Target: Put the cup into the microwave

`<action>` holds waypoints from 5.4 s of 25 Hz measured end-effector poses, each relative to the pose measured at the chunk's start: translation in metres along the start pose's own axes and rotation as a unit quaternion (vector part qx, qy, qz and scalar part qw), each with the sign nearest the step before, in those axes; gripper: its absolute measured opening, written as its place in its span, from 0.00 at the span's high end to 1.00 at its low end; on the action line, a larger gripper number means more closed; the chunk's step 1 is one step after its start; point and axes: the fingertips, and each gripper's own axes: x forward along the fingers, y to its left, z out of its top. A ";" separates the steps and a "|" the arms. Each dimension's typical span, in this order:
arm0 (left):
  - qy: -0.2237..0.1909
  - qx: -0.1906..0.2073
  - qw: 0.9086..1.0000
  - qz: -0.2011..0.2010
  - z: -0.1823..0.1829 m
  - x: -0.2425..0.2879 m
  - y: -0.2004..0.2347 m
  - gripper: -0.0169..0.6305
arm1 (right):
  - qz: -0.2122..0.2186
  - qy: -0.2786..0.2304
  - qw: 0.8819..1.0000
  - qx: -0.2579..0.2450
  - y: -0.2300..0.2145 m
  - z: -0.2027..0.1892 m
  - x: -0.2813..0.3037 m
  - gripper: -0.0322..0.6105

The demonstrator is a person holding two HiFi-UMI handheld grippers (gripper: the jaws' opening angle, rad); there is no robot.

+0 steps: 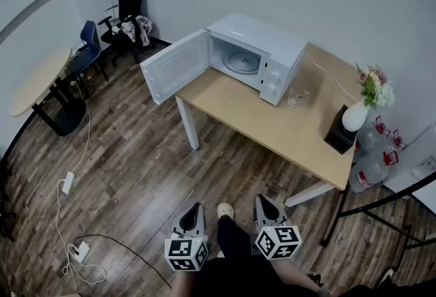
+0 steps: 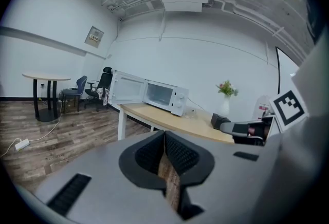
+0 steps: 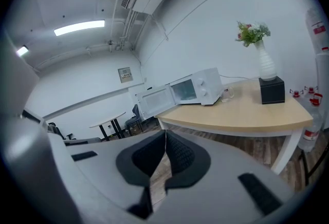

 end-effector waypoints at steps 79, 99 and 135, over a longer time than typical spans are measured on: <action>0.044 0.030 0.993 -0.101 0.120 0.324 0.045 0.96 | -0.068 -0.002 0.996 0.055 -0.120 0.117 0.287 0.96; 0.089 0.086 0.965 -0.231 0.145 0.412 0.008 0.96 | -0.191 -0.047 0.975 0.108 -0.180 0.142 0.298 0.96; 0.153 0.142 0.889 -0.408 0.130 0.506 -0.063 0.96 | -0.361 -0.081 0.922 0.112 -0.307 0.158 0.291 0.50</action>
